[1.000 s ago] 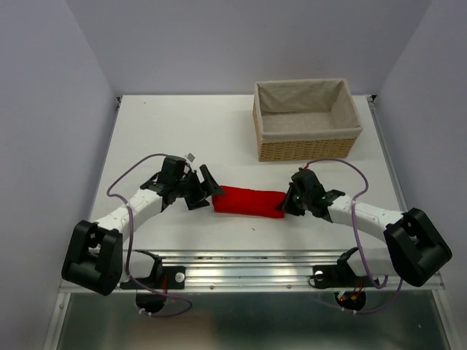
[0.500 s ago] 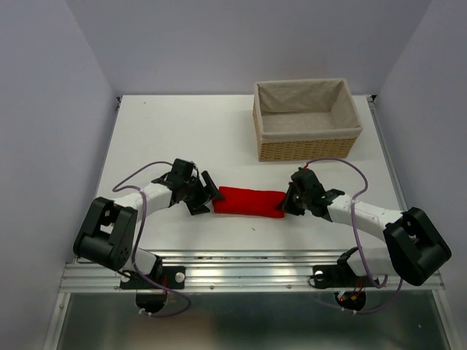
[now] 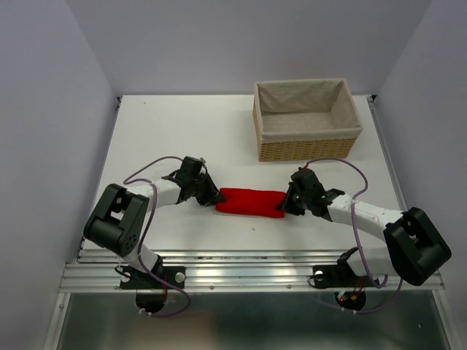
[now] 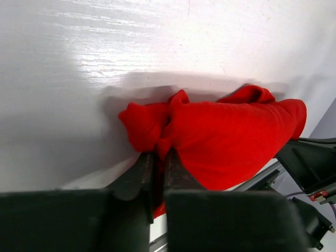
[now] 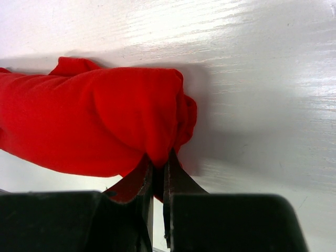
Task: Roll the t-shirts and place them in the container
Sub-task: Pick up the T-shirt from the center of the board.
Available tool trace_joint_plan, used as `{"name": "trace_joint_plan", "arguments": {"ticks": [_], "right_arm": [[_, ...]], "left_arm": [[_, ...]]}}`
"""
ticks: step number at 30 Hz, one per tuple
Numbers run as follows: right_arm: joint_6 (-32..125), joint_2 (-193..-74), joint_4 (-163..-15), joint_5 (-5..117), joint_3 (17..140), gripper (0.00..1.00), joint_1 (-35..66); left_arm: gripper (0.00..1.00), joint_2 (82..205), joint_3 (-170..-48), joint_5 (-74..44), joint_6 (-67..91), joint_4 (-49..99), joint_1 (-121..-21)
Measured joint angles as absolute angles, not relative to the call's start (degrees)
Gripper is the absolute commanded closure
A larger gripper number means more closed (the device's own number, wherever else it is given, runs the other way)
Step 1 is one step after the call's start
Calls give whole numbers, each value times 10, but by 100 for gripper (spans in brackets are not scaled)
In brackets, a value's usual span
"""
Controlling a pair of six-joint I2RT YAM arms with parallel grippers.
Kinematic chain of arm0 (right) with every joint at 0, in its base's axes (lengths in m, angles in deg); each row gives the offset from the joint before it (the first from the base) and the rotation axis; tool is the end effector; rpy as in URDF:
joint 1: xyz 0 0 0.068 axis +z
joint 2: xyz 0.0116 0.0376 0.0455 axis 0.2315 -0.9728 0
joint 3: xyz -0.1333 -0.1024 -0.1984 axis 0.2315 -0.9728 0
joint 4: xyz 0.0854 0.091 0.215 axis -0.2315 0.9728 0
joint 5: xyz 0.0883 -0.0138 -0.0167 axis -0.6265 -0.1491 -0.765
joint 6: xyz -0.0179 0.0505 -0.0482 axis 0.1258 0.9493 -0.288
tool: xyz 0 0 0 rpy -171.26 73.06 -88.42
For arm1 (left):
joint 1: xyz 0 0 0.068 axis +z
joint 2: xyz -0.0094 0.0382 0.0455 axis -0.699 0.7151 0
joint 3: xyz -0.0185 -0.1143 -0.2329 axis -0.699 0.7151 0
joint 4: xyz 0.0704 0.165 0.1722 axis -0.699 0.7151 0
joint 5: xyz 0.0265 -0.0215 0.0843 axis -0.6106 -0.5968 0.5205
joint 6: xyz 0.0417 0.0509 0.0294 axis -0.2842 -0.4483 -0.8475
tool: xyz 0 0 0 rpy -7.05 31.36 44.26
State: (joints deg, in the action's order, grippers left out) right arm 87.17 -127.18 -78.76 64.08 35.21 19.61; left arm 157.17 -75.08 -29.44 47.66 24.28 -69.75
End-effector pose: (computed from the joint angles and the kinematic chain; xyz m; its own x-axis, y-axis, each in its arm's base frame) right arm 0.2064 0.1332 0.1370 -0.8515 0.3267 -0.4101 0.1324 0.8907 0.4348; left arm 0.2573 -0.1474 0.1283 -0.9146 -0.3229 -0.2433 -0.0721 0.7224 -0.6877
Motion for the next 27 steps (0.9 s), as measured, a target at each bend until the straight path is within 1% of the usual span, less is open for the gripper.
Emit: {"name": "trace_joint_plan", "arguments": {"ticks": [1,2,3,4,5,6,7,9,13,20,27], "right_arm": [[872,-1272,-787,641,352,93,196],[872,-1271,-786,641,352,81,196],[872,-1270,-785,641,352,49,196],[874,-1269,-783,641,352,34,196],[877,-1267,-781,641,353,24,196],[874,-1262,-771,642,353,12,196],[871,-1257,-760,641,353,7,193],[875,-1243,-745,641,353,4,187],[892,-1211,-728,639,348,5,166],[924,-1199,-752,615,316,11,155],[945,-1229,-840,554,299,19,138]], "left_arm": [[100,1573,-751,-295,475,240,-700],[100,1573,-752,-294,473,237,-701],[100,1573,-753,-294,471,237,-701],[100,1573,-754,-293,469,238,-702],[100,1573,-755,-292,468,239,-703],[100,1573,-756,-290,466,240,-703],[100,1571,-757,-288,464,243,-704],[100,1564,-759,-277,459,253,-707],[100,1553,-762,-263,449,270,-707],[100,1553,-765,-260,442,279,-707],[100,1554,-769,-258,436,286,-707]]}}
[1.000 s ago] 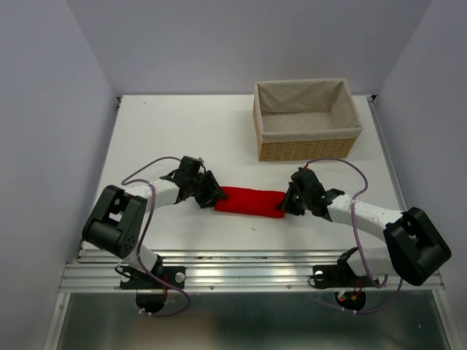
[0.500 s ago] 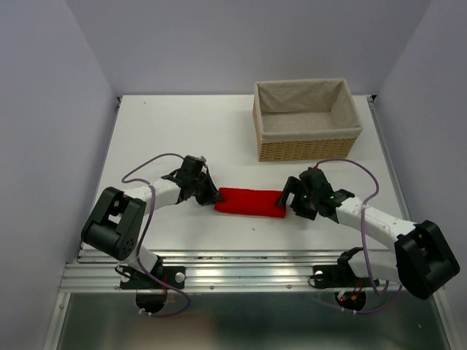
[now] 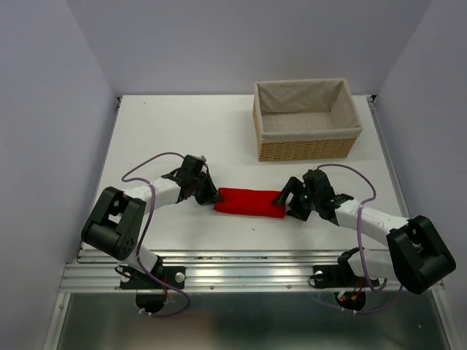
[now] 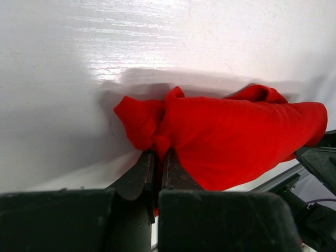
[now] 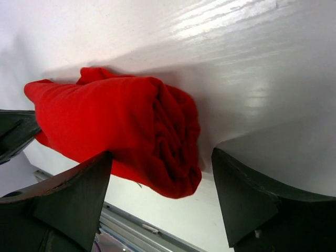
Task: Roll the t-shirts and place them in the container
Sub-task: Pick up the T-shirt from the center of the board.
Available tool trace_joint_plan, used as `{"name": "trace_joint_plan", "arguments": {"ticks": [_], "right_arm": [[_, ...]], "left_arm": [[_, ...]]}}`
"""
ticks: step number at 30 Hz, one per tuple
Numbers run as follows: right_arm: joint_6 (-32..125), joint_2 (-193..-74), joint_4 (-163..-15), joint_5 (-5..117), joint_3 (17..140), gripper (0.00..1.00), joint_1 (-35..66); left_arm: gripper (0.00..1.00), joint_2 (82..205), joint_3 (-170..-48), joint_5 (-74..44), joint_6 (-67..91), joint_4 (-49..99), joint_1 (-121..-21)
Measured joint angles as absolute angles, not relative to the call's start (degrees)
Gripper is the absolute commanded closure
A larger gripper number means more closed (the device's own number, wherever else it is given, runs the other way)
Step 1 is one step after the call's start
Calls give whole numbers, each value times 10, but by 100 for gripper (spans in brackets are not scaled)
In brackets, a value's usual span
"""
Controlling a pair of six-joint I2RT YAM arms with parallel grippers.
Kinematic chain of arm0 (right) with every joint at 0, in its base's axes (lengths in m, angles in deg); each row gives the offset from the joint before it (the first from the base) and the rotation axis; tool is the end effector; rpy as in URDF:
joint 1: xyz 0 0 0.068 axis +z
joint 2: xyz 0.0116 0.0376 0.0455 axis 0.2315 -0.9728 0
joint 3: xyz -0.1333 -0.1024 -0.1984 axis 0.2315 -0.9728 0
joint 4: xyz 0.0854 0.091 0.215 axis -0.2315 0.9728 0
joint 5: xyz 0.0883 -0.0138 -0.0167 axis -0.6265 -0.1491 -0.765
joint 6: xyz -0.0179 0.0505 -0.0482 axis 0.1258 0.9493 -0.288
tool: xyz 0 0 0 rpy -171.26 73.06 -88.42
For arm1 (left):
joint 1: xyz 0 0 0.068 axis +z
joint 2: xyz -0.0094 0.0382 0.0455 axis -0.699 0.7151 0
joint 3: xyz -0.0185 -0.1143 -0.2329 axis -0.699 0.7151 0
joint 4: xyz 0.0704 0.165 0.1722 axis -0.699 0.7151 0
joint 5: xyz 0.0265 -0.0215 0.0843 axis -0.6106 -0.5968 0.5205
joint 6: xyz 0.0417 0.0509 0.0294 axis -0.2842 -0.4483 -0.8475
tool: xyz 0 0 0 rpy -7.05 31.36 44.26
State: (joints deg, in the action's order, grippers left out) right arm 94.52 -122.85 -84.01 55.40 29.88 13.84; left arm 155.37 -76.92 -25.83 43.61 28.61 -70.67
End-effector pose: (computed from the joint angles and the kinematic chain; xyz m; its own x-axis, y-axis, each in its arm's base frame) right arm 0.2033 0.1140 0.1343 -0.8235 0.4873 -0.2906 0.2421 0.7650 0.5969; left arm 0.2568 -0.1485 0.1386 -0.9074 -0.2805 -0.3131 -0.0208 0.7739 -0.6329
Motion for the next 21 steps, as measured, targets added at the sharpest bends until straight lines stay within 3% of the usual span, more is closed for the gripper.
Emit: {"name": "trace_joint_plan", "arguments": {"ticks": [5,6,8,11,17,21], "right_arm": [[964,-1249,-892,535,288,26,131],[969,-1253,-902,531,285,33,129],[979,-1260,-921,526,280,36,125],[1002,-1285,-969,516,267,53,123],[1036,-1311,-1038,501,243,99,121],[1034,-1309,-1033,500,247,99,121]], "left_arm": [[100,1554,-770,-258,433,287,-707],[100,1555,-771,-258,432,287,-707],[100,1555,-771,-258,432,288,-707],[100,1555,-772,-259,432,290,-707],[100,1560,-776,-260,428,291,-707],[100,1562,-780,-260,424,293,-707]]}}
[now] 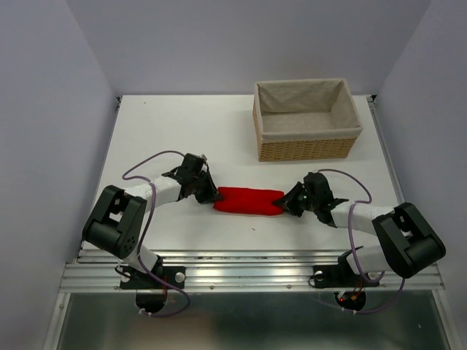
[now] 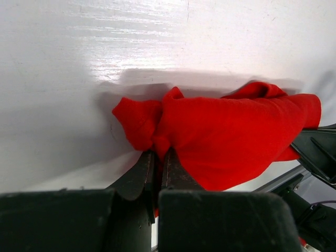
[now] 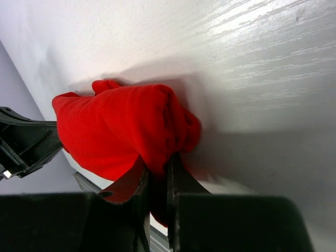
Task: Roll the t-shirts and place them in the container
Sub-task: Pick up the T-shirt from the center of the board, then place the T-shirt in the bin.
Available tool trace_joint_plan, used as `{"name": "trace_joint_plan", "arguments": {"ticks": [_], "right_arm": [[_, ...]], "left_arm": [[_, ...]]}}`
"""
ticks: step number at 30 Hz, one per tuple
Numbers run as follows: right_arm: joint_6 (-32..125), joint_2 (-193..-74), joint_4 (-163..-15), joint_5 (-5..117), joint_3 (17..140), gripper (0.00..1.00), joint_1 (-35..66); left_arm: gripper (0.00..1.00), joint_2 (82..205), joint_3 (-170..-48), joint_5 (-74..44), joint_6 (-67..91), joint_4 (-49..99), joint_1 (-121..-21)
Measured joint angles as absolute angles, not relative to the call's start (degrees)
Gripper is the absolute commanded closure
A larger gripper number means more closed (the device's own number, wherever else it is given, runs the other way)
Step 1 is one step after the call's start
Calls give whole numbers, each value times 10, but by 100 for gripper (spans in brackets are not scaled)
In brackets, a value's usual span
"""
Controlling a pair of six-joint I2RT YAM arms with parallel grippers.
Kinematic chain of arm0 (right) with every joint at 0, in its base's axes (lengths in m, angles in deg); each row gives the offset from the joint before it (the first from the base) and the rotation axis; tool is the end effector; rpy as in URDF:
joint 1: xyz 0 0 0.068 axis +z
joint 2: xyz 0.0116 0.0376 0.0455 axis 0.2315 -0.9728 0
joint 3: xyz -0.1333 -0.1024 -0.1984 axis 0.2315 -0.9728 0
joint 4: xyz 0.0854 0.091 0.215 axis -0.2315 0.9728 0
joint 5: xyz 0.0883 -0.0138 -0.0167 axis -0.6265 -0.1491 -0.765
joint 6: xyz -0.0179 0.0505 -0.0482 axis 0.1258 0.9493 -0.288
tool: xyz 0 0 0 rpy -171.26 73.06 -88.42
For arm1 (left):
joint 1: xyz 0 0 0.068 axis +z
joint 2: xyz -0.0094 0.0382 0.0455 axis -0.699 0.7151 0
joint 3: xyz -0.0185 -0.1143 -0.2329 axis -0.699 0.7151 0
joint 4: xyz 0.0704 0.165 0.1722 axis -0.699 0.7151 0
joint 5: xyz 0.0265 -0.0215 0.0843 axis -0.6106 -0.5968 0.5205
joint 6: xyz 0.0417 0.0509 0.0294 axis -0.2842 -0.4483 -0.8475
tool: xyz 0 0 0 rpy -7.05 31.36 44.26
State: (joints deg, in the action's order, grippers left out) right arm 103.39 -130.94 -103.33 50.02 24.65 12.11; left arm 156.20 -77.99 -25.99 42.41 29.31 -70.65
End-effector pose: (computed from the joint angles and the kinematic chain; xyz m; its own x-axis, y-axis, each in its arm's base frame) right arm 0.2144 0.1176 0.1089 -0.7852 0.5922 -0.1810 0.2999 0.6195 0.7255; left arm 0.2597 -0.1501 0.1390 -0.9106 -0.2623 -0.3193 -0.0057 0.7807 -0.6249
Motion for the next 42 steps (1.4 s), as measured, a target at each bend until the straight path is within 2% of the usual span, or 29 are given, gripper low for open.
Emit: {"name": "trace_joint_plan", "arguments": {"ticks": [12,24,31,42], "right_arm": [[957,-1196,-790,584,352,99,122],[890,-1136,-639,674,526,99,122],[812,-1188,-586,733,707,99,105],[704,-1356,-575,738,928,99,-17]], "left_arm": [[100,1515,-842,-253,423,360,-728],[100,1461,-1011,-222,417,464,-737],[100,1498,-1195,-198,396,515,-743],[100,1727,-1527,-183,356,547,-766]]}}
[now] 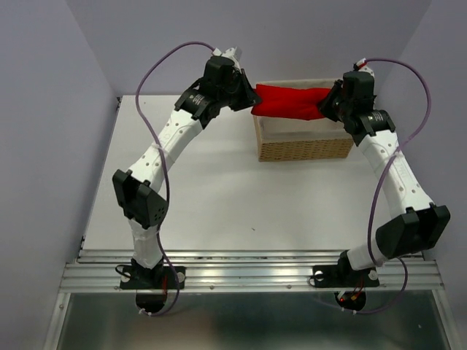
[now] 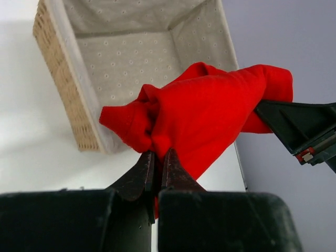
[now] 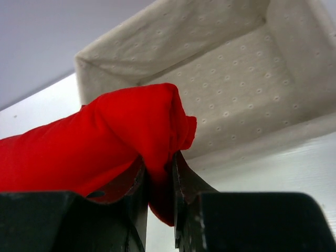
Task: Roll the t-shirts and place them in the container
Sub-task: Place the T-shirt in the bin.
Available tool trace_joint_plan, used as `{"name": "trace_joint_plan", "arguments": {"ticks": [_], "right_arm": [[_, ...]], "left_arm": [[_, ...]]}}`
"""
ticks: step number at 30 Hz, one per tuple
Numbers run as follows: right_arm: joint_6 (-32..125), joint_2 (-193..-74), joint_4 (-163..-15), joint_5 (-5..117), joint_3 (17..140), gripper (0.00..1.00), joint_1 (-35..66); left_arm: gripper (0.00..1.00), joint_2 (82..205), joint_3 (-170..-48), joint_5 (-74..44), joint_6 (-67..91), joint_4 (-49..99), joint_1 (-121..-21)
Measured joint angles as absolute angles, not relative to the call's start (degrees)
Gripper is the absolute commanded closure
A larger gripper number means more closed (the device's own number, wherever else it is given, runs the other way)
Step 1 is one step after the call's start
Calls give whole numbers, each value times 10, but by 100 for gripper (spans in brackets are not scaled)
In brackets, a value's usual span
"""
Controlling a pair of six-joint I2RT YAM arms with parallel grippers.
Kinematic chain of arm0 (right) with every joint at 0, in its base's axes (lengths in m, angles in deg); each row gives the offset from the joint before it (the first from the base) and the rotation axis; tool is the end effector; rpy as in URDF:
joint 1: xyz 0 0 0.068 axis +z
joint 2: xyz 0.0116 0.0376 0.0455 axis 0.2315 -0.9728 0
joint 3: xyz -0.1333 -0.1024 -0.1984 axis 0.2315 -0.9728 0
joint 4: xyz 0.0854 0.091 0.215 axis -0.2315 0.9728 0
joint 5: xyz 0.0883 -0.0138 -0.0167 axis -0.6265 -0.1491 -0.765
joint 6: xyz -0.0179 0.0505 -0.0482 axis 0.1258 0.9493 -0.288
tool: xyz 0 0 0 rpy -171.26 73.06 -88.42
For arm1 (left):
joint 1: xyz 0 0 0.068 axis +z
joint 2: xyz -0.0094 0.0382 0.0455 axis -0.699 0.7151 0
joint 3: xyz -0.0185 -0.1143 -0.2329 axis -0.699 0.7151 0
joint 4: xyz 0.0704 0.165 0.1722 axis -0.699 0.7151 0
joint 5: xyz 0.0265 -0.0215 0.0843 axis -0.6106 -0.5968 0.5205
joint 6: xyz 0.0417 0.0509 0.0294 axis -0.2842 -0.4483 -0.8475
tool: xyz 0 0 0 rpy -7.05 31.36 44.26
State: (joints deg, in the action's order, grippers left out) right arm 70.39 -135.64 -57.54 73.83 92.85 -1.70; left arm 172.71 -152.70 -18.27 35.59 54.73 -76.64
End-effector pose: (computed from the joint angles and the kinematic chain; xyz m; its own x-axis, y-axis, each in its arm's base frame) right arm 0.3285 0.0570 0.3928 -0.3803 0.4351 -0.8161 0.1804 0.9004 0.3959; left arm 0.3527 -0.2368 0.4247 -0.5886 -0.3045 -0.7489 0.4179 0.6785 -0.6042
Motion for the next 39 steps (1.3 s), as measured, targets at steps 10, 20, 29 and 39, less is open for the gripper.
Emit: {"name": "trace_joint_plan", "arguments": {"ticks": [10,20,29,39], "right_arm": [[649,-1487,-575,746,991,99,-97],[626,-1587,-575,741,1002,99,-112],[600,-1604,-561,750,999,99,-117],[588,-1637,-552,741,1012,99,-118]], "left_arm": [[100,1951,-1714,-174,343,537,-793],[100,2028,-1736,-159,342,521,-809],[100,2070,-1743,-158,333,515,-821],[100,2073,-1743,-154,322,516,-823]]}}
